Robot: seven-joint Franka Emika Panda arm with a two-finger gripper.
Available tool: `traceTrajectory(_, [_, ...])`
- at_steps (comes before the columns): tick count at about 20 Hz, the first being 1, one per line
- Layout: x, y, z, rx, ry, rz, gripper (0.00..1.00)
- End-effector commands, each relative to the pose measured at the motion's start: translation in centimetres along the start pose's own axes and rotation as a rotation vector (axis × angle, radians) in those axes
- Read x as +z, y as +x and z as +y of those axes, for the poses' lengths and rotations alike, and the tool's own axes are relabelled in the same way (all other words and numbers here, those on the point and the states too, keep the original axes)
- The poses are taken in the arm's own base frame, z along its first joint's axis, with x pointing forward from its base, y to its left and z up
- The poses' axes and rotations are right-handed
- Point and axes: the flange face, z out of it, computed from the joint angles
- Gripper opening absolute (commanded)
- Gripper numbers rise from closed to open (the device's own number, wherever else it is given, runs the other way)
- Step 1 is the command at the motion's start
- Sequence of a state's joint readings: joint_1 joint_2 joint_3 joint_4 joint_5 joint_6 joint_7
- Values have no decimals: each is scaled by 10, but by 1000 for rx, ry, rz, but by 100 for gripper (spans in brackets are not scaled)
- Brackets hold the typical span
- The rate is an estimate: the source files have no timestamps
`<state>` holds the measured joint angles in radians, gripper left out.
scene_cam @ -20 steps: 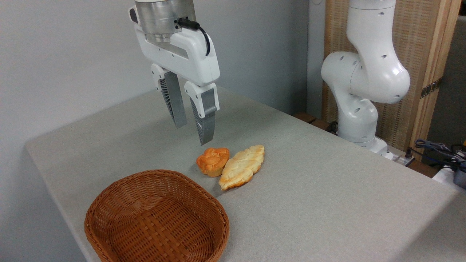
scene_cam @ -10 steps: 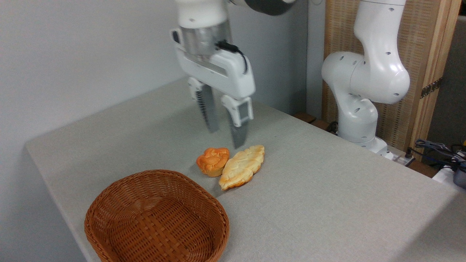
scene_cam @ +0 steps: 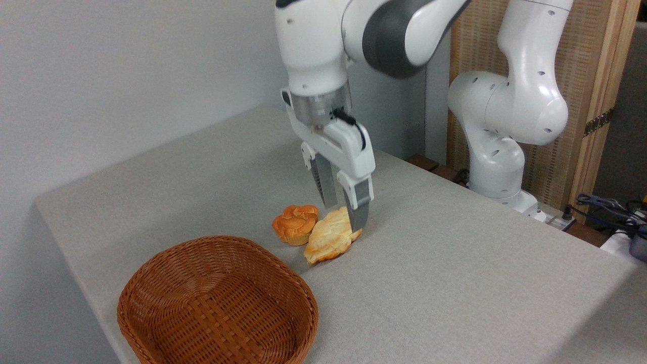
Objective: Put bread into the basket
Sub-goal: 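Close the gripper on the middle of the long bread roll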
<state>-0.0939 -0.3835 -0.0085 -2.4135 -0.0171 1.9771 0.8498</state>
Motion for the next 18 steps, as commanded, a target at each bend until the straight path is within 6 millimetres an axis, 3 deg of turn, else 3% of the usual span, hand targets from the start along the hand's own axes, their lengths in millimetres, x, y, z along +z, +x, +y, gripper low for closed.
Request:
traceTrajectory(1, [35, 3, 7, 44, 12, -4, 100])
traceTrajectory(6, [49, 13, 13, 72, -7, -28, 98])
traceTrajectory(9, [54, 15, 12, 73, -16, -33, 41])
traceTrajectory(11, [56, 15, 12, 70, -22, -31, 27])
traceTrajectory(18, [57, 17, 12, 68, -26, -31, 27])
